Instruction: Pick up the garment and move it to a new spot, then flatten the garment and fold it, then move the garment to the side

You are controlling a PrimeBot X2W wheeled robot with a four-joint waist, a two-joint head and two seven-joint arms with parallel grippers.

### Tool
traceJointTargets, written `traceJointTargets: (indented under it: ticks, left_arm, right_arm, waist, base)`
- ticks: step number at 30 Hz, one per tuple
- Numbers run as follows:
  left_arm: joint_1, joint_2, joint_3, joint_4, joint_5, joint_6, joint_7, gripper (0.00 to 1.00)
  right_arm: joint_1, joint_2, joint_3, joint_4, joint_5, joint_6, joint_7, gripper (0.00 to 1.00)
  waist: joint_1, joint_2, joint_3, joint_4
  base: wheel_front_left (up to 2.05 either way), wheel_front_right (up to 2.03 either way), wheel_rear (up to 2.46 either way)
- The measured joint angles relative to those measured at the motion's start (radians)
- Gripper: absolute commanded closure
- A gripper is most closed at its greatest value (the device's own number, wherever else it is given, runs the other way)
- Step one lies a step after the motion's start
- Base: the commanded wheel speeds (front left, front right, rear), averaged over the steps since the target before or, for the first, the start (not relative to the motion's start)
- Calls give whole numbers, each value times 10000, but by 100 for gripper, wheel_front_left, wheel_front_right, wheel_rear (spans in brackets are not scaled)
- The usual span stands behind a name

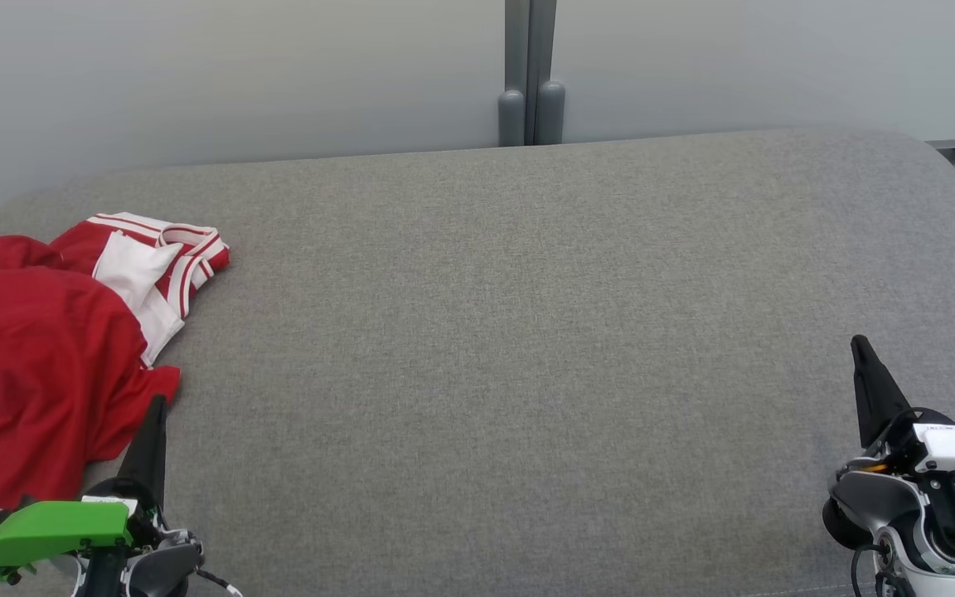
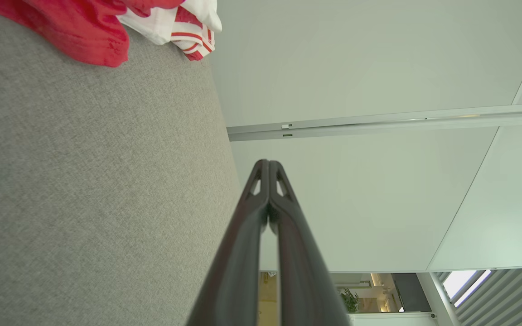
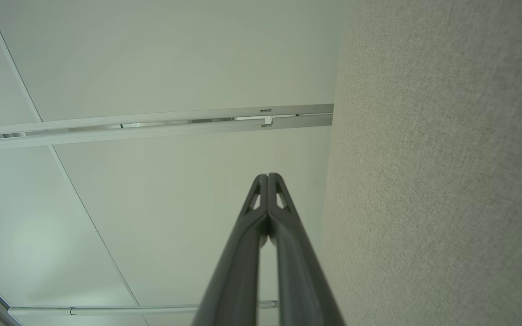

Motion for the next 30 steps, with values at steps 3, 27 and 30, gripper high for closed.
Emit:
traceJointTargets:
  ticks: [3, 27, 30]
  left_arm:
    - [0, 0, 0, 0, 0, 0, 0, 100]
    - [0, -4, 4, 0, 0, 0, 0, 100]
    - [0, -4, 6, 0, 0, 0, 0, 100]
  right_arm:
    - [0, 0, -2, 0, -2, 0, 0, 100]
    - [0, 2, -4, 0, -2, 0, 0, 100]
    - [0, 2, -6, 0, -2, 0, 0, 100]
  waist:
    - [0, 0, 0, 0]
    - [0, 0, 0, 0]
    - [0, 0, 0, 0]
  base:
    - [0, 0, 0]
    - [0, 0, 0]
    - [0, 0, 0]
